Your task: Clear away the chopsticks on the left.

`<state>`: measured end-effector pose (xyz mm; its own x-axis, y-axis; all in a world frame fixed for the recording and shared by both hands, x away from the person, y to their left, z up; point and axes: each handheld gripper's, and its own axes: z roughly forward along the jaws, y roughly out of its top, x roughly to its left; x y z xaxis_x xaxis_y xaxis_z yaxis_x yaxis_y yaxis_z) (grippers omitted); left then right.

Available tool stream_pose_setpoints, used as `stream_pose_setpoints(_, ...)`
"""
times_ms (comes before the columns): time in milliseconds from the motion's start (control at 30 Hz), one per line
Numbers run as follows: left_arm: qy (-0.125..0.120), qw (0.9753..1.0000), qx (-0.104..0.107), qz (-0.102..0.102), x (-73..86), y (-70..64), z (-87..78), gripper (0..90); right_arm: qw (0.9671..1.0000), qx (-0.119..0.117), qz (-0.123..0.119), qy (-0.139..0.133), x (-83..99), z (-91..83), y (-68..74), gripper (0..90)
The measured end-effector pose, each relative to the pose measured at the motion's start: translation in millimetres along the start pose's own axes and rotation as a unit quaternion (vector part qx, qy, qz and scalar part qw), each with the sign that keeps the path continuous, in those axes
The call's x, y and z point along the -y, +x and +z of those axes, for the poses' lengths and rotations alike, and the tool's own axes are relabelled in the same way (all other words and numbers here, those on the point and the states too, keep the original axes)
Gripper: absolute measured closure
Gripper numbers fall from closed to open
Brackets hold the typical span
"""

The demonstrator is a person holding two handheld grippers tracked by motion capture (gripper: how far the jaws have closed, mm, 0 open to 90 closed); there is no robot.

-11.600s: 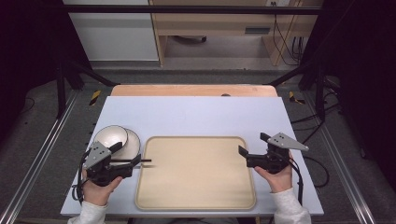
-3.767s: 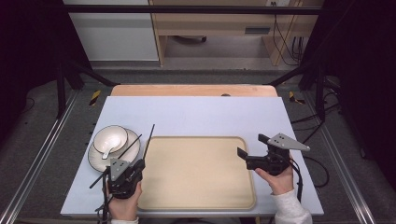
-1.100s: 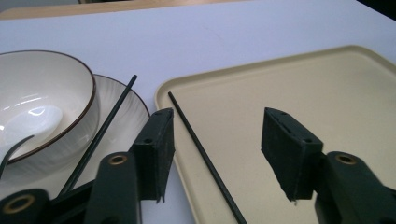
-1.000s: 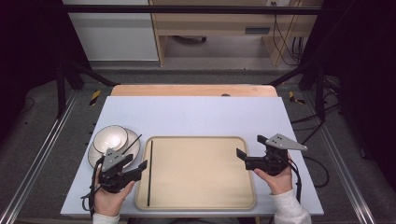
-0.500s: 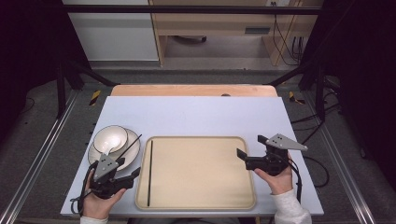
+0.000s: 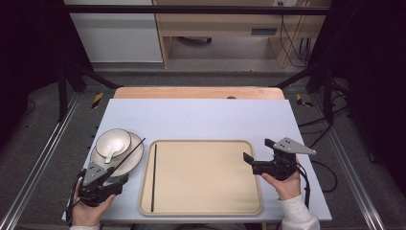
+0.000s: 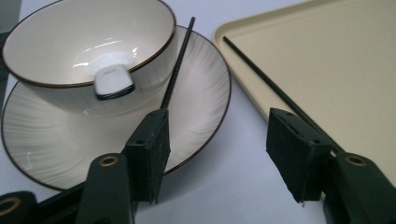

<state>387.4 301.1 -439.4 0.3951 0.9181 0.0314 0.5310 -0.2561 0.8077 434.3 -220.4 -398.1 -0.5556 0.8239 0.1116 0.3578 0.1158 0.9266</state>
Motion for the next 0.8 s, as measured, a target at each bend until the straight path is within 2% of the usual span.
stream_pose_setpoints(100,0.009,0.9999,-0.013,0.005,-0.7,6.2,1.3,45.2,1.0000,0.000,0.000,0.001,0.3,0.8,-0.1,4.0)
stream_pose_setpoints(233,0.017,0.9996,-0.021,0.000,-2.3,12.4,7.6,48.4,1.0000,-0.002,0.000,0.002,0.3,1.6,1.0,4.0)
stream_pose_setpoints(367,0.033,0.9987,-0.037,0.010,-2.3,19.4,15.6,51.0,1.0000,-0.002,-0.003,0.003,0.4,2.3,1.4,4.0)
stream_pose_setpoints(633,0.055,0.9973,-0.039,0.030,-10.1,24.3,27.8,60.6,1.0000,-0.001,-0.002,0.004,0.6,2.5,1.4,4.0)
stream_pose_setpoints(800,0.065,0.9968,-0.039,0.026,-7.8,29.1,31.9,64.7,1.0000,-0.001,-0.001,0.005,0.9,3.2,1.5,4.0)
